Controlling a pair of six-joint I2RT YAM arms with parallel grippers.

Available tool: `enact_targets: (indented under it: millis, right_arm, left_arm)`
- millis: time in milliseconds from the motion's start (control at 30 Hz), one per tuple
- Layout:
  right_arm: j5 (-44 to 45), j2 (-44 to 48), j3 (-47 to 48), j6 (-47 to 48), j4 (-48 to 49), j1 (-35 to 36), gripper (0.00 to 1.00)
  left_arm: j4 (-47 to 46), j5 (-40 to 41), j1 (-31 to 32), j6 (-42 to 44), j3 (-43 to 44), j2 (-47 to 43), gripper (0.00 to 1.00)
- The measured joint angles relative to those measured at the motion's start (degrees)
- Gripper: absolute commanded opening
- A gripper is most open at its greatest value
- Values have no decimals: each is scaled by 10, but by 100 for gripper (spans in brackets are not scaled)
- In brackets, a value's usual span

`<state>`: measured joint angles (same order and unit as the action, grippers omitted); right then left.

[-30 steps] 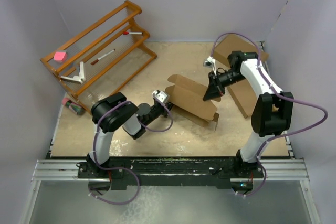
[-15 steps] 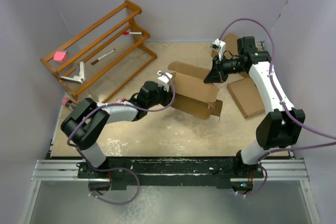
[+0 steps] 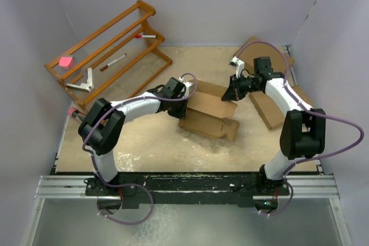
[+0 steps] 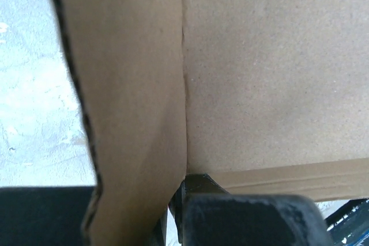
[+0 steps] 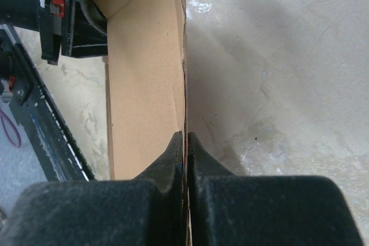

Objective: Fold the paper box

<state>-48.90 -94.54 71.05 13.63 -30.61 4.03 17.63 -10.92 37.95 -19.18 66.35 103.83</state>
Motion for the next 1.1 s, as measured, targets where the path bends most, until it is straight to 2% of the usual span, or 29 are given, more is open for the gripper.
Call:
enact_targets:
  millis: [67,133,300,533,1100]
  right_arm:
    - [0,0,-13,-6,25,0,0]
    - [0,0,-22,-11,44,0,0]
    - [-1,0,-30,-16,73,0,0]
    - [-2,-1,-39,-17,83,1,0]
    - [-3,-1,-45,-14,91,16,0]
  left_arm:
    - [41,12,1,-8,28,14,6]
    - [66,21,2,-13,45,24,17]
    - [129,55,12,-14,62,46,23]
    - [169,78,21,-14,73,52,23]
    - [159,108,23,-17,104,52,26]
